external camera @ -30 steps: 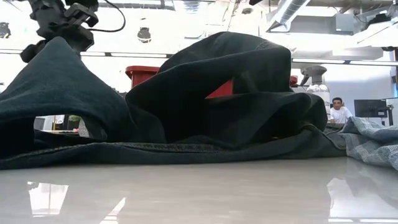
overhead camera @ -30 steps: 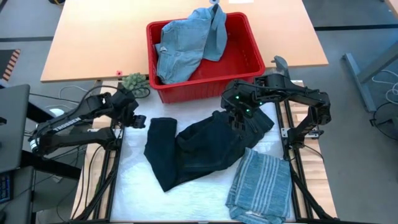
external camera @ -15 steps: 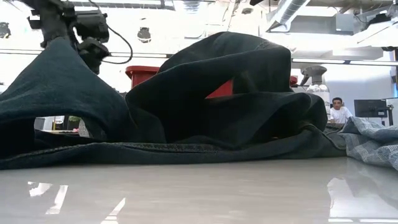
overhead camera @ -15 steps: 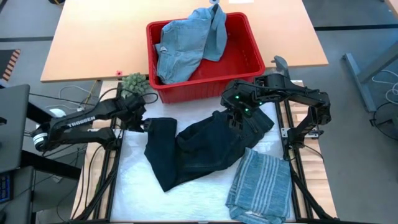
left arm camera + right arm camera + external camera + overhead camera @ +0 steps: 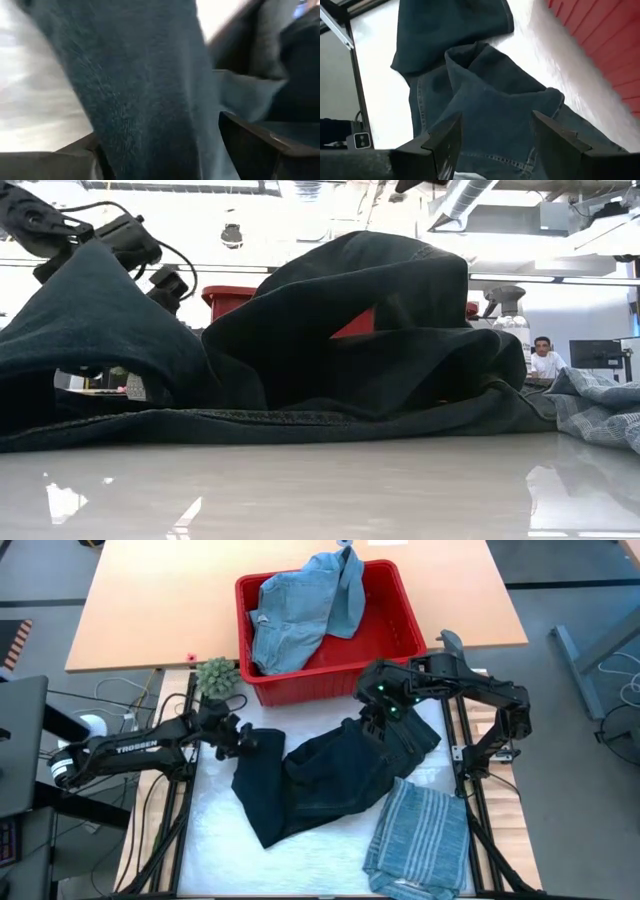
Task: Fold Laundry from Bin
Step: Fold the blue denim pants
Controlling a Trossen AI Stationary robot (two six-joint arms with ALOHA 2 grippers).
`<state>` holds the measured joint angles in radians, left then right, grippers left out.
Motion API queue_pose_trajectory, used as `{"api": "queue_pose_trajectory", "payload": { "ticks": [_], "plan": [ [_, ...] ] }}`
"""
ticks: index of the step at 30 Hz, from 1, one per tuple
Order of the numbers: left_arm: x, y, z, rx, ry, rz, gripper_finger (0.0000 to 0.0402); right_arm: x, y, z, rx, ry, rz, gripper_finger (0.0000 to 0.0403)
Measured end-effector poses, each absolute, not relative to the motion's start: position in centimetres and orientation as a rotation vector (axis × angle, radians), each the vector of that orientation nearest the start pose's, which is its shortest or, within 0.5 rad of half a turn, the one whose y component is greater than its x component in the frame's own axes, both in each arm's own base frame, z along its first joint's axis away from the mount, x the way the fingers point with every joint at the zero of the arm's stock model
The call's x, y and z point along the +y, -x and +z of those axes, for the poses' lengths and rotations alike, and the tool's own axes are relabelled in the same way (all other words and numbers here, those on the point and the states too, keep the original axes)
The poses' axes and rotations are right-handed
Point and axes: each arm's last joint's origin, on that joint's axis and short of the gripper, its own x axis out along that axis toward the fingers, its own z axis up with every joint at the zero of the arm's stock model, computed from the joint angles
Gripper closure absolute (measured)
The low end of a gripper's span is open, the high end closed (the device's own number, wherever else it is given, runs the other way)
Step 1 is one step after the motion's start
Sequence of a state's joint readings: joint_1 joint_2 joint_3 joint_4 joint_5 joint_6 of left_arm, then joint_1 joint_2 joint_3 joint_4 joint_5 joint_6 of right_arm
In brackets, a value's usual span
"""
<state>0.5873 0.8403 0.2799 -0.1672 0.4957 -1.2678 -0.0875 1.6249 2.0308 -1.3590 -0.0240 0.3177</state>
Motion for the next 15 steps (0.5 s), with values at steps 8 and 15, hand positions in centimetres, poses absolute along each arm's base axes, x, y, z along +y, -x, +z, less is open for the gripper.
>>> {"api": "queue_pose_trajectory", "payload": {
  "ticks": [8,15],
  "plan": [
    [7.7,-14.2,17.0,0.382,1.611,0.398,0.0328,-2.5,-29.1,44.0,0.925,-0.353,-0.248,0.0149],
    [7.6,-14.5,22.5,0.101,1.52,0.138,0.0399,-2.0,-29.4,43.4,0.924,-0.346,-0.347,0.0149]
  ]
}}
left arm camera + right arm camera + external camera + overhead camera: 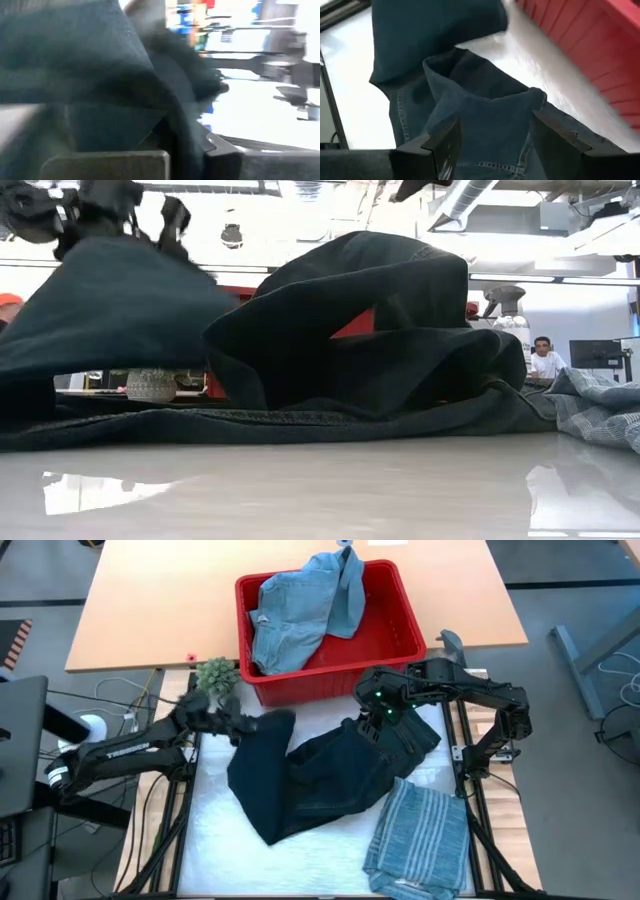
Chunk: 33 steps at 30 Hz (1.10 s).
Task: Fold Laundry from Bin
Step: Fold the blue denim pants
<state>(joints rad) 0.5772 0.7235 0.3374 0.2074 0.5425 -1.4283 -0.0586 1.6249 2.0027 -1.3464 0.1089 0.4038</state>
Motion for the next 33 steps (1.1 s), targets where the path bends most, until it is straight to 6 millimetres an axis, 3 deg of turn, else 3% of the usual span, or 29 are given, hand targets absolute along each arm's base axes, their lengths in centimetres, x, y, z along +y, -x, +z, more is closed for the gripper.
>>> {"api": "queue_pose_trajectory", "payload": {
  "ticks": [6,10,16,21,25,33],
  "plan": [
    [6.0,-12.9,29.3,-0.064,1.315,-0.076,0.0401,-1.1,-31.7,42.3,0.798,-0.329,-0.285,0.0149],
    [4.6,-11.4,32.0,-0.128,1.172,-0.163,0.0401,-0.4,-34.2,41.7,0.585,-0.316,-0.23,0.0149],
    [3.7,-10.2,32.5,-0.152,1.111,-0.153,0.0401,0.1,-37.5,38.9,0.238,-0.43,-0.18,0.0149],
    [3.5,-9.9,32.6,-0.156,1.083,-0.155,0.0401,-0.6,-38.2,34.2,0.11,-0.578,-0.209,0.0149],
    [3.5,-10.0,32.7,-0.175,1.075,-0.155,0.0401,-1.6,-37.9,32.1,-0.001,-0.637,-0.271,0.0149],
    [3.6,-10.0,33.6,-0.257,1.027,-0.198,0.0401,-3.6,-37.7,32.0,-0.064,-0.651,-0.288,0.0149]
  ]
}}
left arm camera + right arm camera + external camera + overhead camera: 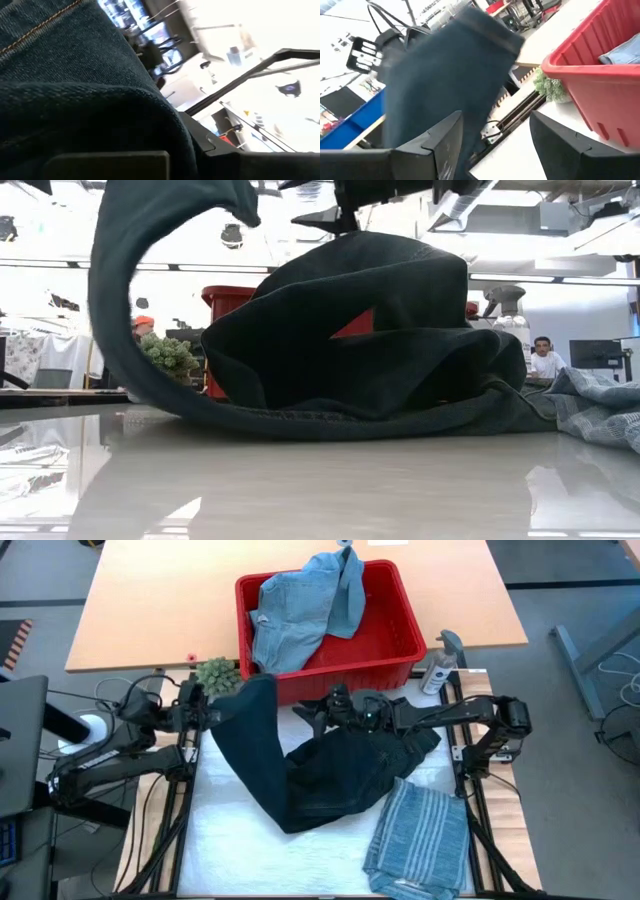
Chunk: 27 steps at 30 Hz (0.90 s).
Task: Fold Laundry from Bin
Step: Fold the blue denim pants
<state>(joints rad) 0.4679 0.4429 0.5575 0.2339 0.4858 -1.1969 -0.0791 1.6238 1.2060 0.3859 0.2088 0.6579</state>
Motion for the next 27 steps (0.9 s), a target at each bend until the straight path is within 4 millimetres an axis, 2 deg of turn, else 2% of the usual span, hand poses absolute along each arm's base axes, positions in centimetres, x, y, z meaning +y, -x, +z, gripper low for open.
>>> {"api": "queue_pose_trajectory", "payload": {
  "ticks": [5,8,12,17,23,27],
  "plan": [
    [3.4,-10.8,33.9,-0.262,1.017,-0.254,0.0401,-4.3,-38.4,31.8,-0.106,-0.663,-0.199,0.0149],
    [3.2,-11.8,33.5,-0.211,1.033,-0.272,0.0401,-4.7,-39.6,31.1,-0.143,-0.681,-0.112,0.0149],
    [2.8,-12.8,33.6,-0.21,1.013,-0.313,0.0401,-4.9,-40.5,29.7,-0.137,-0.685,-0.083,0.0149],
    [2.3,-12.7,34.2,-0.263,0.997,-0.367,0.0401,-4.9,-40.7,29.3,-0.126,-0.68,-0.059,0.0149],
    [1.9,-12.6,34.3,-0.275,0.996,-0.374,0.0401,-4.7,-40.7,30.0,-0.183,-0.635,-0.008,0.0149],
    [1.8,-13.1,34.1,-0.26,0.991,-0.363,0.0401,-4.7,-41.2,29.1,-0.181,-0.627,0.024,0.0149]
  ]
}}
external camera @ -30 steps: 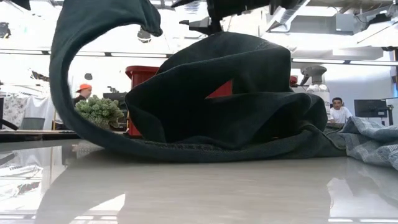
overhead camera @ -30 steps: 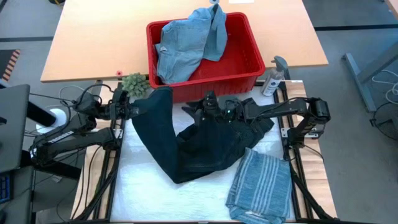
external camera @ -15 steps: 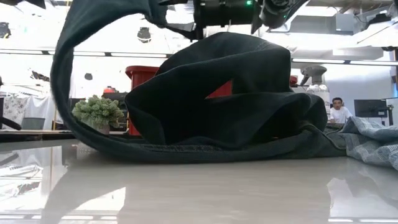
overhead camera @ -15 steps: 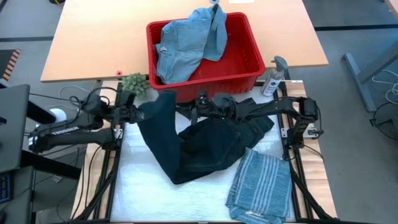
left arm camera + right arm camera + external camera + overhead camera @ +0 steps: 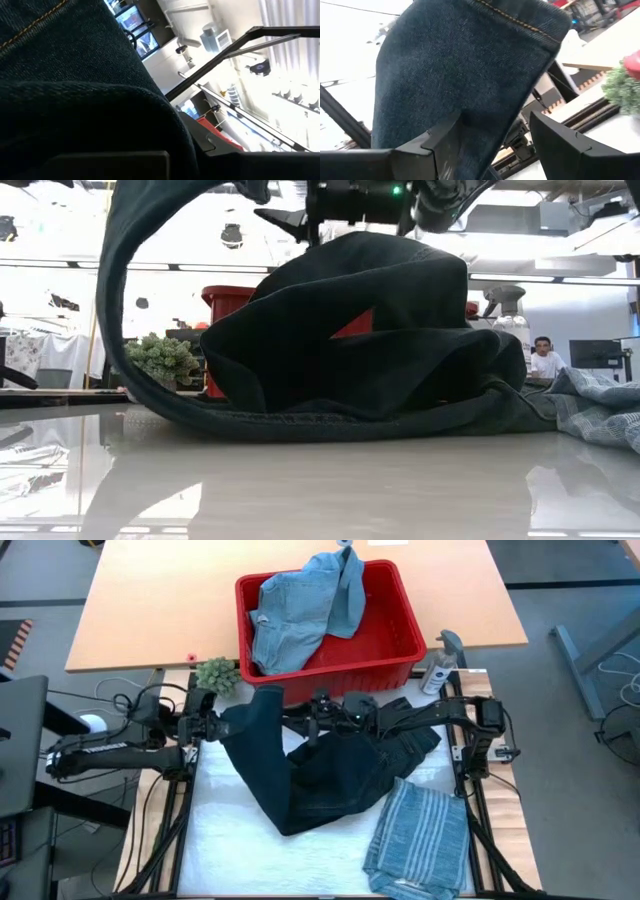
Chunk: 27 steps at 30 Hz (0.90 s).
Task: Fold Laundry from Bin
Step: Fold the blue denim pants
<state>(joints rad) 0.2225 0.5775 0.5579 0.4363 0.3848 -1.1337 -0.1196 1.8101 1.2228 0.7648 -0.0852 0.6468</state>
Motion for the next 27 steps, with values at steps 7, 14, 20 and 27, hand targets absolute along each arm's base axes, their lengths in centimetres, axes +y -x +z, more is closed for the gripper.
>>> {"api": "queue_pose_trajectory", "payload": {
  "ticks": [7,14,20,27],
  "plan": [
    [1.6,-14.0,33.7,-0.218,0.998,-0.37,0.0401,-4.6,-42.3,27.7,-0.248,-0.613,0.156,0.0159],
    [1.4,-14.3,33.5,-0.198,1.005,-0.378,0.0401,-3.3,-42.5,27.4,-0.242,-0.548,0.181,0.0368],
    [1.3,-14.3,33.5,-0.171,1.052,-0.411,0.0401,-2.1,-42.0,29.1,-0.278,-0.538,0.211,0.038],
    [1.0,-13.8,33.7,-0.127,1.104,-0.485,0.0401,0.7,-39.9,33.2,-0.263,-0.439,0.192,0.038]
  ]
}}
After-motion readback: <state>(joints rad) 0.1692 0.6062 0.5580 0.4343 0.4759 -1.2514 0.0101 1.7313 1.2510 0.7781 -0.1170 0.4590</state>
